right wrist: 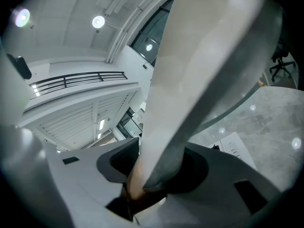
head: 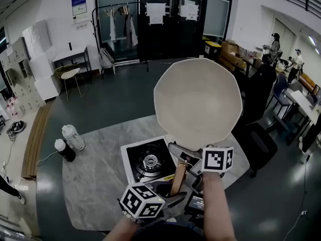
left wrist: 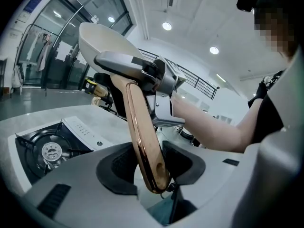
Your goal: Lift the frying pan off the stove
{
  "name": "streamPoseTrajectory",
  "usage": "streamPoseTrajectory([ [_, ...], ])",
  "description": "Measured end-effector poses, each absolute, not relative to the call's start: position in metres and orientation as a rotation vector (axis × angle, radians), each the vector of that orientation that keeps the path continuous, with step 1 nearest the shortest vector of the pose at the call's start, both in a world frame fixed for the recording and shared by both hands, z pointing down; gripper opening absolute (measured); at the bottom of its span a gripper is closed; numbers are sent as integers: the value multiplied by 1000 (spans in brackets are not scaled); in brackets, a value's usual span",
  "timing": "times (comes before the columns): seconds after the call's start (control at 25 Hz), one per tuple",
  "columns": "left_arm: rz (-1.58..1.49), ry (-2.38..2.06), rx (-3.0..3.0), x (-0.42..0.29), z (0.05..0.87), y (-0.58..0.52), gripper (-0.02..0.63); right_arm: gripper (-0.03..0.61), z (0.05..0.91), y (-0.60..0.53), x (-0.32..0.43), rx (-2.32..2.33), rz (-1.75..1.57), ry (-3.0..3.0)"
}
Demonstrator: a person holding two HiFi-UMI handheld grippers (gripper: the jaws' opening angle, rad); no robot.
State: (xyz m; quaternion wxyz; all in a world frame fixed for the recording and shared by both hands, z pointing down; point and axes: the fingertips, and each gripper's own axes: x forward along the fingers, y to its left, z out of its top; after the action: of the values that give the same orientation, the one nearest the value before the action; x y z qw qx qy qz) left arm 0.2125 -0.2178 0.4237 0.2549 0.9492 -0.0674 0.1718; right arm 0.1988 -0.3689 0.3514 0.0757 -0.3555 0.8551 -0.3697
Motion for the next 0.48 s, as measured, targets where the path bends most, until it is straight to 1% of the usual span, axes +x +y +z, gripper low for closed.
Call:
streamPoseTrajectory([
  [0.48,469,-120,2601,210,420,-210,170,186,346,-361,203,-1105,-1083,2536],
])
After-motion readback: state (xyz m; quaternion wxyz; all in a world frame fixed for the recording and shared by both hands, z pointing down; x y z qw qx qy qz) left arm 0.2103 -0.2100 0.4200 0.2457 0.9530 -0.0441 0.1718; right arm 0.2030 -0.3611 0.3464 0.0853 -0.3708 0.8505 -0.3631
